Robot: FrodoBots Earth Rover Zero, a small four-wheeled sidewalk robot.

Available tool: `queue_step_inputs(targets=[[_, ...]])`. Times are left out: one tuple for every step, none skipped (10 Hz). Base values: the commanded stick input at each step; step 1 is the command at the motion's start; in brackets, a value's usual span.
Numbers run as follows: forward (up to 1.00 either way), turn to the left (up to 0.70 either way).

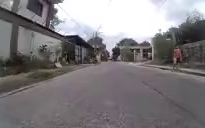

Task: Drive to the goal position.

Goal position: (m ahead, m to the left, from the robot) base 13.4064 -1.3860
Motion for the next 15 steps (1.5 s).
queue_step_inputs(targets=[[1.0,0.04],[1.0,0.04],[1.0,0.04],[1.0,0.04],[1.0,0.04],[1.0,0.04],[1.0,0.04],[1.0,0.04],[1.0,-0.07],[1.0,-0.26],[1.0,-0.36],[1.0,-0.36],[1.0,-0.23],[1.0,0.04],[1.0,0.04]])
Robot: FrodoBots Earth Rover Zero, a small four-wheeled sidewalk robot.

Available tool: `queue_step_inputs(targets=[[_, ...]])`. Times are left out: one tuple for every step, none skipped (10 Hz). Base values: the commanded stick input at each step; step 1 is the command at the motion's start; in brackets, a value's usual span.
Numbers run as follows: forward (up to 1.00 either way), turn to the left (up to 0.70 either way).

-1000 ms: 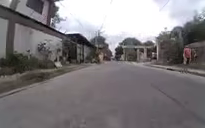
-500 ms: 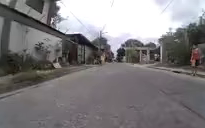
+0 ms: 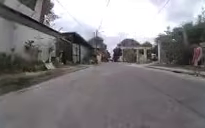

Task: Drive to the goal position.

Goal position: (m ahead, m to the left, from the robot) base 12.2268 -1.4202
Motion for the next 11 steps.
queue_step_inputs(targets=[[1.0,0.04],[1.0,0.04],[1.0,0.04],[1.0,0.04],[1.0,0.04],[1.0,0.04],[1.0,0.04],[1.0,0.04],[1.0,0.04],[1.0,0.04],[1.0,0.04]])
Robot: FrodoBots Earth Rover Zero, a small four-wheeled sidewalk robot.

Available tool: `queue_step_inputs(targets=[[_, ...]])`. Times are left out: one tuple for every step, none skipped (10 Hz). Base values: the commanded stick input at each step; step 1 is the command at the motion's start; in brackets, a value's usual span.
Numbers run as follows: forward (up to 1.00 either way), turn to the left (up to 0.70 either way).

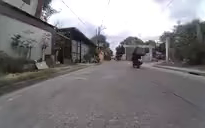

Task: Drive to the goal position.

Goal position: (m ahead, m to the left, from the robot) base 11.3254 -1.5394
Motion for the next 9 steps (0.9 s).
queue_step_inputs(targets=[[1.0,0.04],[1.0,0.04],[1.0,0.04],[1.0,0.04],[1.0,0.04],[1.0,0.04],[1.0,0.04],[1.0,0.04],[1.0,0.04]])
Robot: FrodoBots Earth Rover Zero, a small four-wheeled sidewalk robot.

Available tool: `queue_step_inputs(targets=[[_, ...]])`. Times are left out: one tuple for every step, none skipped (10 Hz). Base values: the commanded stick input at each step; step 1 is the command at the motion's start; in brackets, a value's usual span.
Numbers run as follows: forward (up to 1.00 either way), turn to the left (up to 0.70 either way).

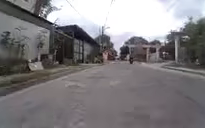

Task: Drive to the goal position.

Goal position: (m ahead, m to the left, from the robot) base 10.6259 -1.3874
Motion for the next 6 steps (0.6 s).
queue_step_inputs(targets=[[1.0,0.04],[1.0,0.04],[1.0,0.04],[1.0,0.04],[1.0,0.04],[1.0,0.04]])
